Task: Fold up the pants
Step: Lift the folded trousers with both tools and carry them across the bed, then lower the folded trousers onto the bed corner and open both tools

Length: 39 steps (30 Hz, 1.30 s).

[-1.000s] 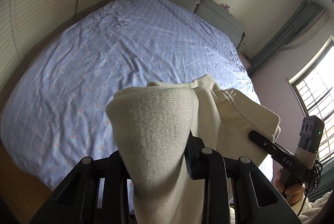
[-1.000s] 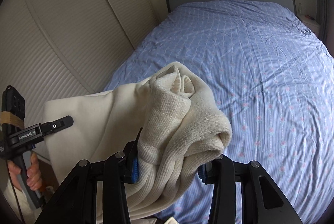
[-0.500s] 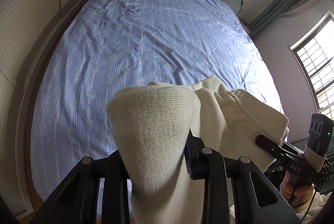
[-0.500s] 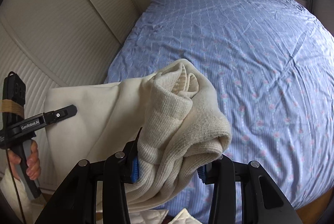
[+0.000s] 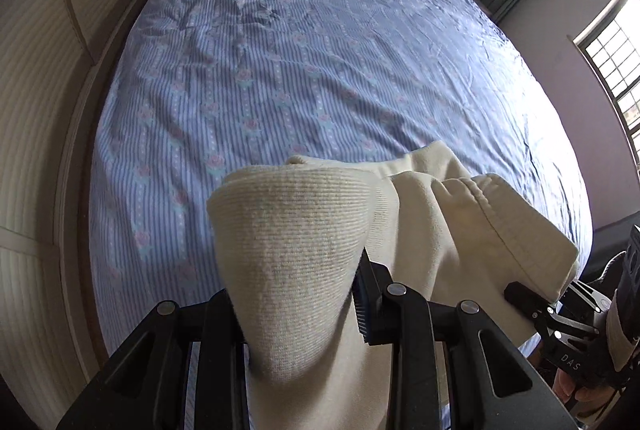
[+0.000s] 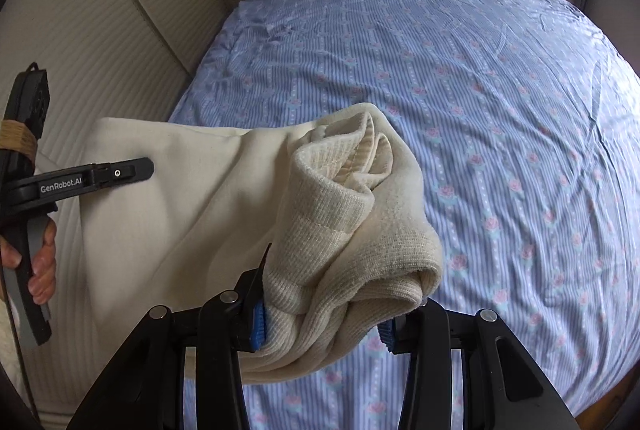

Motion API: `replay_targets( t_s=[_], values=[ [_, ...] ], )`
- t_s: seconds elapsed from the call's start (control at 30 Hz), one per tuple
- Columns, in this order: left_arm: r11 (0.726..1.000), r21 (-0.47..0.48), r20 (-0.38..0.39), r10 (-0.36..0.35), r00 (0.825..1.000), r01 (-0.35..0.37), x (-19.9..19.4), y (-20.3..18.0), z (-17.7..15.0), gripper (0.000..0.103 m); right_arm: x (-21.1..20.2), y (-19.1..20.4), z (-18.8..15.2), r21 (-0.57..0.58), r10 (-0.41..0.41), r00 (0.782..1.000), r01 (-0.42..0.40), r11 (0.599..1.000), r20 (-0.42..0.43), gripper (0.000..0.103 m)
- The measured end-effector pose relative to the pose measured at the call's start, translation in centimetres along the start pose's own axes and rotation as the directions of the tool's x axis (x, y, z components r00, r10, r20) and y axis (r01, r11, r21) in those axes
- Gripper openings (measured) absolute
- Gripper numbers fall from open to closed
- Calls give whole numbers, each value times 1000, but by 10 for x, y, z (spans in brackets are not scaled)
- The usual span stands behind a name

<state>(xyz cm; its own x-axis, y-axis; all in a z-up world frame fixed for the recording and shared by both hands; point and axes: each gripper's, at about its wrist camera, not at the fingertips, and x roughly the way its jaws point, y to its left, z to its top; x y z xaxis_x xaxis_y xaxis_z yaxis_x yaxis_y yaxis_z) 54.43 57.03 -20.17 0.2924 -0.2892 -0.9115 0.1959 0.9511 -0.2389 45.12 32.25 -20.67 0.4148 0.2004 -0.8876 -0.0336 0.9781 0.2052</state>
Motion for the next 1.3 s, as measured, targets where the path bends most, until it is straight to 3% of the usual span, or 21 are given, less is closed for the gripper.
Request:
replay_targets(
  t_s=[0.17, 0.37, 0.5, 0.57, 0.63, 0.7, 0.73, 0.9, 1.13, 1.2, 1.3],
  values=[
    [997, 45, -37, 71, 997, -69, 37, 13, 30, 30, 41, 4, 23, 49, -4, 999, 5, 999, -32, 42],
    [993, -5, -139, 118, 983, -120, 85, 36, 29, 33, 83, -15, 30, 116, 23, 992, -8, 993, -125, 43],
    [977, -93, -175, 173, 969, -191, 101, 50, 15, 49, 102, -46, 16, 235, 65, 971, -10, 972, -229, 57],
    [967, -76, -154, 230, 961, -244, 96, 45, 11, 55, 106, -57, 6, 236, 43, 967, 18, 972, -252, 65],
    [943, -26, -126, 325, 937, -331, 85, 34, 10, 57, 102, -59, 0, 193, 6, 969, 44, 980, -248, 70],
    [903, 28, -76, 429, 900, -428, 68, 23, 7, 64, 93, -56, -2, 129, -21, 974, 51, 990, -227, 73],
    [892, 36, -48, 453, 890, -452, 58, 19, 4, 65, 86, -54, -2, 92, -33, 977, 53, 994, -209, 73],
    [904, 16, 27, 427, 904, -428, 1, -4, -22, 67, 38, -62, 2, -21, -167, 980, 166, 986, -104, 77],
    [926, 80, 164, 353, 921, -369, -76, -95, -76, 73, -67, -96, -4, -37, -100, 993, 103, 994, 64, 78],
    [930, 103, 213, 326, 921, -353, -96, -128, -90, 82, -101, -100, -13, -67, -78, 990, 86, 994, 119, 85],
    [936, 110, 272, 296, 916, -335, -119, -175, -107, 88, -152, -107, -29, -88, -61, 980, 78, 993, 188, 93]
  ],
)
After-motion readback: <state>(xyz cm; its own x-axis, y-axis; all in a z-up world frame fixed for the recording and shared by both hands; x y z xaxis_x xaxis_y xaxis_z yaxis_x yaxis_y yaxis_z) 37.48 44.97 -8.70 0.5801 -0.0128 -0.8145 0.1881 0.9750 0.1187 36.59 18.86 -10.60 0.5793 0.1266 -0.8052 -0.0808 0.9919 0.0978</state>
